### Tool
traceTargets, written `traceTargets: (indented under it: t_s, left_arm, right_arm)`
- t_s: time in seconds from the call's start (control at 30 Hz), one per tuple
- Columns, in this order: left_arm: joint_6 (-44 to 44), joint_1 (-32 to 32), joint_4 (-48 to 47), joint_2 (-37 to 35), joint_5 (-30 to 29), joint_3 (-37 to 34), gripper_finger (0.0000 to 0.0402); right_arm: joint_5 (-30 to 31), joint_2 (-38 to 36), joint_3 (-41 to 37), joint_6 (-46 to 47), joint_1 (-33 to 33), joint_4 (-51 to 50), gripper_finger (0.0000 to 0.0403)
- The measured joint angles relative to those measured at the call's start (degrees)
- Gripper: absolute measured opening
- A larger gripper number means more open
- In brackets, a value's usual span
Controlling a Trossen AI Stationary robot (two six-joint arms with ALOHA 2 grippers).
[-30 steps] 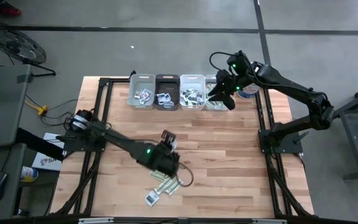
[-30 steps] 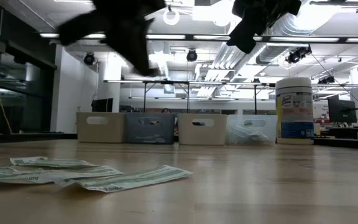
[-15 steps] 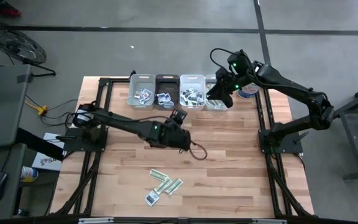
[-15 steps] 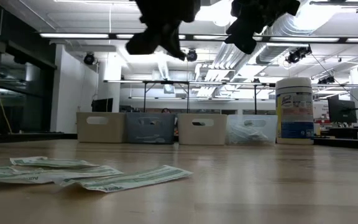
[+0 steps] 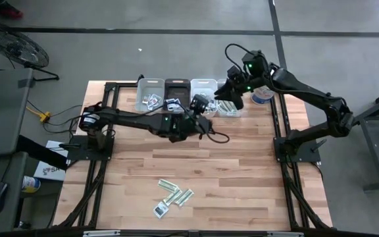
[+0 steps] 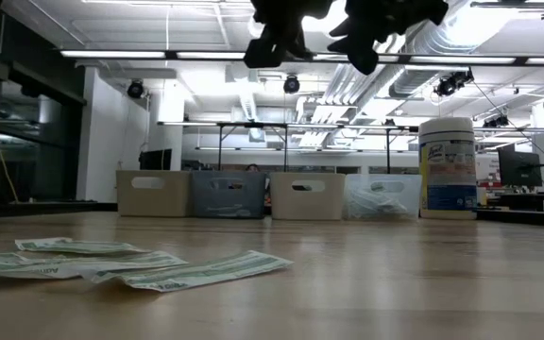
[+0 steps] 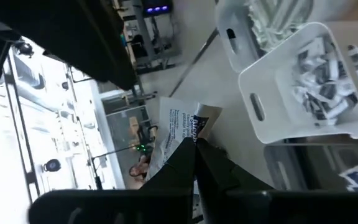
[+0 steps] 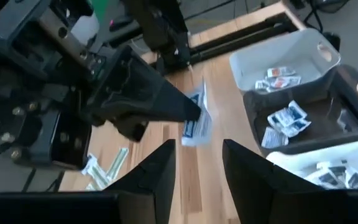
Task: Pick & Place First Aid Supplies
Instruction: Put the blue alcohol pad into the black bin
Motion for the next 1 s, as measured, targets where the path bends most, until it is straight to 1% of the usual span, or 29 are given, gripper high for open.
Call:
traceTargets:
  t_s: [0.23, 0.33, 0.47, 0.53, 0.6, 0.63, 0.7, 0.8, 0.87, 0.93, 1.0]
  left_arm:
    - [0.40, 1.12, 1.01, -0.02, 0.30, 0.55, 0.0000]
    - [0.39, 1.05, 1.18, -0.02, 0.16, 0.55, 0.0000]
    - [0.32, 1.51, 0.27, -0.03, -1.49, 0.55, 0.0000]
    - [-1.38, 2.75, -0.97, -0.04, -0.37, 0.55, 0.0000]
    - [-6.71, 4.86, -2.27, -0.05, 2.38, 0.53, 0.0000]
    - [-9.81, 6.10, -3.52, -0.46, 4.68, 0.53, 0.0000]
    - [-15.05, 8.70, -6.96, -1.50, 9.26, 0.48, 0.0000]
    - [-22.33, 12.40, -11.89, -2.24, 13.62, 0.60, 0.0000]
    - [-26.19, 14.66, -14.45, -2.34, 18.48, 0.47, 0.0000]
    - [-29.95, 17.08, -16.83, -2.76, 25.33, 0.49, 0.0000]
    - [-33.67, 19.15, -18.46, -3.06, 30.48, 0.49, 0.0000]
  right_arm:
    - [-0.04, 0.98, 0.00, 6.29, 0.00, 5.67, 0.0126]
    - [-0.27, 1.91, 0.00, 6.79, 0.07, 5.34, 0.0126]
    - [-0.18, 2.94, 0.00, 6.28, 0.24, 5.18, 0.0126]
    - [-0.18, 2.96, 0.00, 6.32, 0.09, 5.47, 0.0126]
    - [-0.29, 2.84, 0.00, 6.31, -0.64, 5.50, 0.0126]
    - [-0.27, 2.83, 0.00, 6.33, -1.02, 5.30, 0.0126]
    - [-0.25, 2.81, 0.00, 6.37, -1.73, 4.75, 0.0126]
    - [-0.32, 2.81, 0.00, 6.33, -2.67, 3.32, 0.0126]
    - [-0.32, 2.81, 0.00, 6.28, -3.20, 2.61, 0.0126]
    - [-0.38, 2.81, 0.00, 6.22, -3.58, 2.08, 0.0126]
    - [-0.37, 2.79, 0.00, 6.16, -3.95, 1.55, 0.0126]
